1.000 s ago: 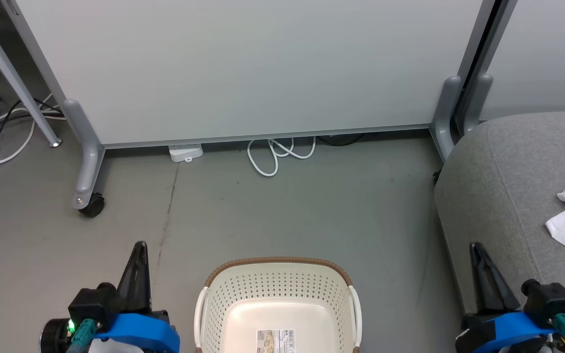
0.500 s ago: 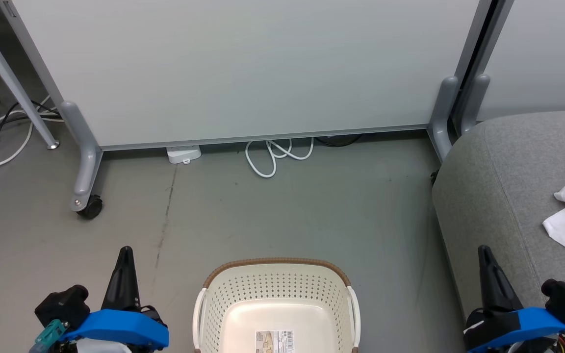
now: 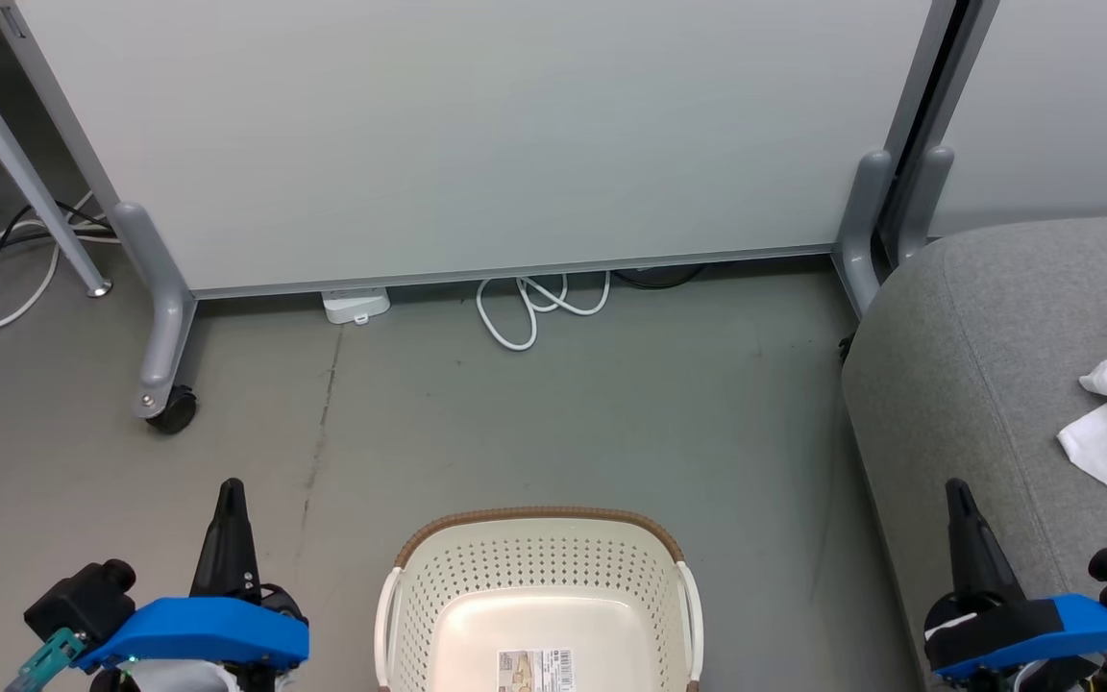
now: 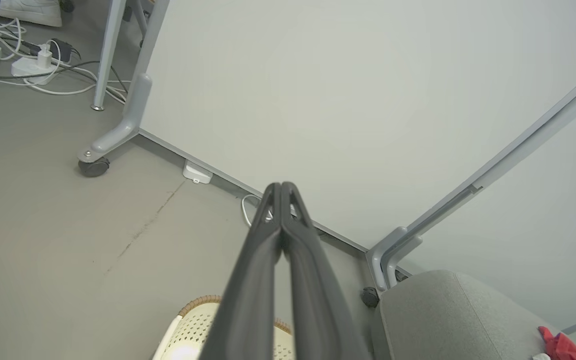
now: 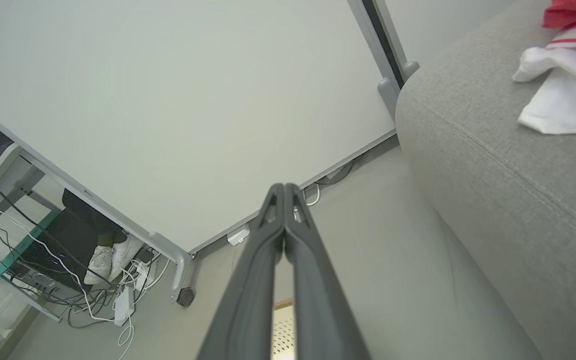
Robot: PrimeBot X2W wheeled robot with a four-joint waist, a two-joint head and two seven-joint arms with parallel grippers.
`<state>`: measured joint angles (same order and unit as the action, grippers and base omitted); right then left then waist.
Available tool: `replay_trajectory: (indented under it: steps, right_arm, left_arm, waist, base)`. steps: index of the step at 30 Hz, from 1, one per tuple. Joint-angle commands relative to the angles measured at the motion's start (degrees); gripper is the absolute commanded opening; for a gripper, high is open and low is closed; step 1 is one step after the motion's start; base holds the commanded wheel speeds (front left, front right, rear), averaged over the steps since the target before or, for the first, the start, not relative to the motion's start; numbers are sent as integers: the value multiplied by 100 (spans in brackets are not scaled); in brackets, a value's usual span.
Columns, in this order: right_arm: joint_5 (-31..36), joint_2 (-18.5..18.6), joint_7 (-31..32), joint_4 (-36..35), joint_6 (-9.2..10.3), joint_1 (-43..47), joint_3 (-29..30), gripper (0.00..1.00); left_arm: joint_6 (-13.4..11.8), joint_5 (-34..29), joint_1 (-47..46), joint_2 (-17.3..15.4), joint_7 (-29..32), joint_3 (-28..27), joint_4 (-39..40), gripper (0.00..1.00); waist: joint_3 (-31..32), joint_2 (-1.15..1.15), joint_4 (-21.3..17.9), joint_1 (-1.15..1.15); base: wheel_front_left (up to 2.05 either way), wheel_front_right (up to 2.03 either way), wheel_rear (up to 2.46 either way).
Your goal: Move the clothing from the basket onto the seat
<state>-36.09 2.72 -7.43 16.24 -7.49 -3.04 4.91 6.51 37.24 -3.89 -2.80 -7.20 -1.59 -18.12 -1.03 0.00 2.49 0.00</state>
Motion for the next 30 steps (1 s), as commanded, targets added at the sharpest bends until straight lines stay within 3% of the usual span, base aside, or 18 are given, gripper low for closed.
replay_trajectory:
  steps: [1,30]
  right_arm:
    - [-238,18,43,-97,0,-159,20,0]
    - [-2344,21,581,-134,-1,-272,80,0]
  left_arm:
    - [-16,211,-163,-11,45,-56,116,0]
    - [-41,2282,-214,-12,566,-237,313,0]
  waist:
    - [2,0,-4,0]
    - [33,0,-77,0]
  base:
    - [0,0,0]
    - [0,0,0]
